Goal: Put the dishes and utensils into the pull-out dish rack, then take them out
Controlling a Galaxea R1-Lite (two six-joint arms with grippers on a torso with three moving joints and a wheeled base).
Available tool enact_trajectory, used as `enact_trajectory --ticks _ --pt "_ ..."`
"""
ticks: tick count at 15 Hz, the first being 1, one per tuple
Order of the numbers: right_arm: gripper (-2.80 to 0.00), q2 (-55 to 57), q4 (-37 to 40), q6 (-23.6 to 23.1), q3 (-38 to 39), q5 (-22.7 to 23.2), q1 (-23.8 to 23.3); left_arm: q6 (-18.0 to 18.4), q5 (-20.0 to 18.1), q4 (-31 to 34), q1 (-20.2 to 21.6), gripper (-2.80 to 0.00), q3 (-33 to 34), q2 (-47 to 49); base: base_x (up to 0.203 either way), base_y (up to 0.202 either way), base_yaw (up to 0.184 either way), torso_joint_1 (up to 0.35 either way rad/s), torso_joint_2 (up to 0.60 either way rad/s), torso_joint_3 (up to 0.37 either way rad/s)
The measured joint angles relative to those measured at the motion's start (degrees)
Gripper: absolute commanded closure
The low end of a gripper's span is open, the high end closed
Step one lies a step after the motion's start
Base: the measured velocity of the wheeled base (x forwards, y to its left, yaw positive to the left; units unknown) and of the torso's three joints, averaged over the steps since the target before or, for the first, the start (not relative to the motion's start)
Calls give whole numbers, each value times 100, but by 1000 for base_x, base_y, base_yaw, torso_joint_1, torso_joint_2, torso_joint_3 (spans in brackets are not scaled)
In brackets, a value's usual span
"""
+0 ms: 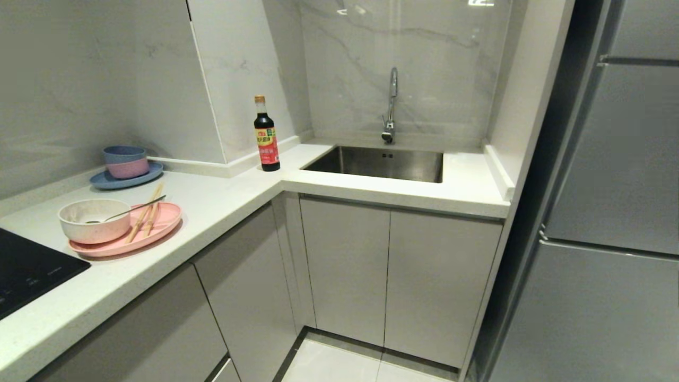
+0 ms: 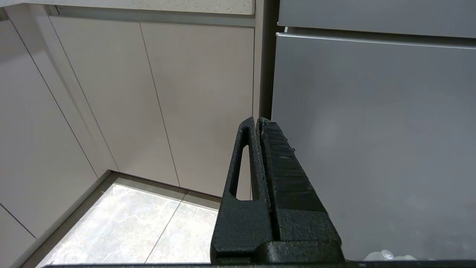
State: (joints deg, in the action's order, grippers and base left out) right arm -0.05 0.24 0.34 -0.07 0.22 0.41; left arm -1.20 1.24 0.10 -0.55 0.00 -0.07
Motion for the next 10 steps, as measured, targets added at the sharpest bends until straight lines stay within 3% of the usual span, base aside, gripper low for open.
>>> enact_trajectory --ticks 10 --pt "0 0 -2 -1 2 0 -1 -1 -3 0 2 0 0 0 0 0 0 0 0 0"
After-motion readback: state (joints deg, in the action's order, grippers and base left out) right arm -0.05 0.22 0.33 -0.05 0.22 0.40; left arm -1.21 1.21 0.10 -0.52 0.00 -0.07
